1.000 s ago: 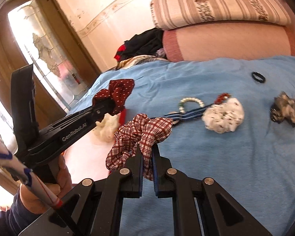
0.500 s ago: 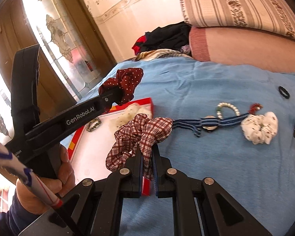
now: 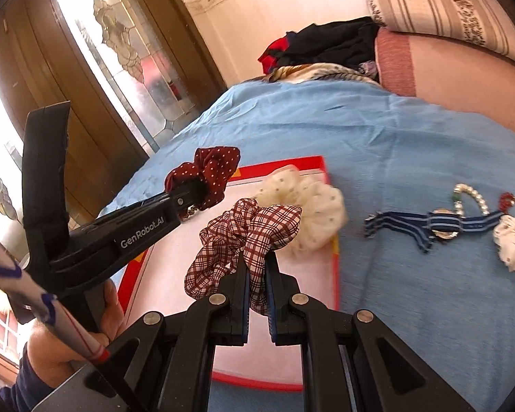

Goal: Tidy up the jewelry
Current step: 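Carry both held scrunchies over the tray, then open both grippers to release the scrunchies into the tray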

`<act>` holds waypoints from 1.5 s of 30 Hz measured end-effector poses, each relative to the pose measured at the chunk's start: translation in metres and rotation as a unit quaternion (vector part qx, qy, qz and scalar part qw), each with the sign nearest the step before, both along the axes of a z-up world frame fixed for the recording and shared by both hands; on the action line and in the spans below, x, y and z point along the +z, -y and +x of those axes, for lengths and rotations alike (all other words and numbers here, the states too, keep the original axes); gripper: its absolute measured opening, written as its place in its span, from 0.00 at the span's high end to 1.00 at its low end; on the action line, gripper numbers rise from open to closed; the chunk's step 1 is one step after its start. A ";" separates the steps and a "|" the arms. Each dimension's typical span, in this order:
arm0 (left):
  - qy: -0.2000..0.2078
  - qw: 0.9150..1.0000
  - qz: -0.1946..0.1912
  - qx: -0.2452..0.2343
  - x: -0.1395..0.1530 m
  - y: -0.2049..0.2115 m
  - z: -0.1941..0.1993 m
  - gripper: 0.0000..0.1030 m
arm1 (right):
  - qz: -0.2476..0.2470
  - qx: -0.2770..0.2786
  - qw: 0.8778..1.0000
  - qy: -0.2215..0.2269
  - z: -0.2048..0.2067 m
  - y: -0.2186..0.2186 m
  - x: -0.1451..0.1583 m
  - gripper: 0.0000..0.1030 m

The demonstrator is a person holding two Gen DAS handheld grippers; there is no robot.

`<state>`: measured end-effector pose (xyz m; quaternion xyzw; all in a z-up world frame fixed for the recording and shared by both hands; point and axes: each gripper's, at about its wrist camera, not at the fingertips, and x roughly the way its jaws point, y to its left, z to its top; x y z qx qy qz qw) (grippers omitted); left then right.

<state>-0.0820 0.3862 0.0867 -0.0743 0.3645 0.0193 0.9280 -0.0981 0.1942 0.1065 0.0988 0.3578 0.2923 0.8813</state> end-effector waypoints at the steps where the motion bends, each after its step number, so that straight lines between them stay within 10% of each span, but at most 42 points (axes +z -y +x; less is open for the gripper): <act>1: -0.004 1.000 0.001 0.008 -0.003 -0.006 0.000 0.84 | -0.006 0.002 1.000 -0.001 0.002 -0.006 -0.002 0.91; 34: -0.104 0.991 0.005 0.083 -0.044 -0.042 0.023 0.71 | -0.034 0.007 0.997 -0.068 0.052 -0.055 -0.041 0.87; 45: -0.099 0.991 0.002 0.094 -0.042 -0.045 0.024 0.57 | -0.037 0.008 0.997 -0.061 0.048 -0.053 -0.037 0.67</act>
